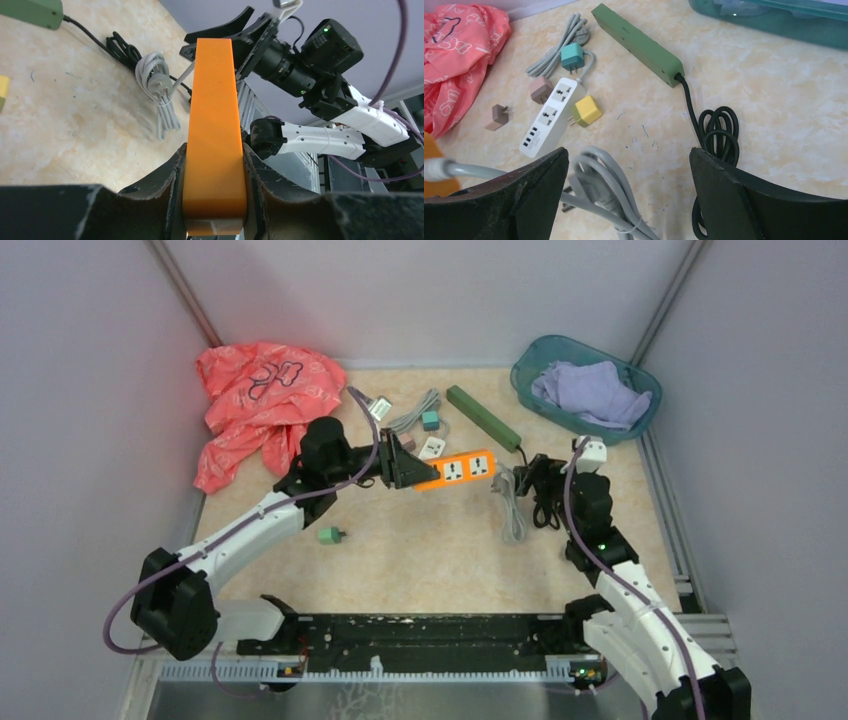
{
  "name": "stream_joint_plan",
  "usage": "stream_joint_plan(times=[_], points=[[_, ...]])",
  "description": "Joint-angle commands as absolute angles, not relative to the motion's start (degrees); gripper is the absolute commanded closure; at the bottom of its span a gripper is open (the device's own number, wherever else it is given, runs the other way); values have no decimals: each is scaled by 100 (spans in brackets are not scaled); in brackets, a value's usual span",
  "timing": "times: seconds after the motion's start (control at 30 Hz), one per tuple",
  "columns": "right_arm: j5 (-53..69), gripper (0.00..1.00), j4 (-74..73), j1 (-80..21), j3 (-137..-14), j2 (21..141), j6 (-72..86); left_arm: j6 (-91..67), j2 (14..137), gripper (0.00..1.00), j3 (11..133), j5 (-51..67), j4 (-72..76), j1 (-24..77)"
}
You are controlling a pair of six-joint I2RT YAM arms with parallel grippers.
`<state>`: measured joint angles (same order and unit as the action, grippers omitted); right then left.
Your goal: Insert the plug
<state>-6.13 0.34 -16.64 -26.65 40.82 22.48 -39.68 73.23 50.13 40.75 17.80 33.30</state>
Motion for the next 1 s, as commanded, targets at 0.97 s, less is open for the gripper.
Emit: stream_joint_plan(times=[0.97], points=[[761,15,380,-3154,-2815,5799,1604,-3093,8529,76,3015,2549,1626,3230]])
